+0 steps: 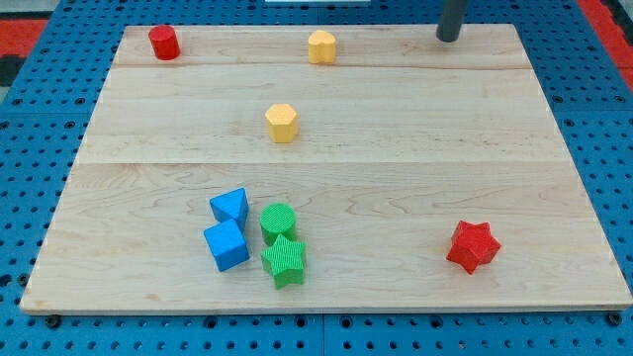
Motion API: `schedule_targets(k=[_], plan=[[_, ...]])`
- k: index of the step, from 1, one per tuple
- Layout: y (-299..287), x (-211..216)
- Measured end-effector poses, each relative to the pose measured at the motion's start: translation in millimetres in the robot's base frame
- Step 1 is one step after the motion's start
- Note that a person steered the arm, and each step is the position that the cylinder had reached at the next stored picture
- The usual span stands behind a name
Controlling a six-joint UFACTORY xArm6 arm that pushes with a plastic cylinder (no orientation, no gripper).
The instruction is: Place yourself at the top right corner of the yellow heart
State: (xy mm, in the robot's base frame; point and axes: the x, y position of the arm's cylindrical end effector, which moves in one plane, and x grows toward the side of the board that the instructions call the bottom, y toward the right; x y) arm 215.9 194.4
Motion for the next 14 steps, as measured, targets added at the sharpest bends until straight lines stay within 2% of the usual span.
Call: schedule_targets(k=[1, 14], plan=[[20, 0], [79, 9]])
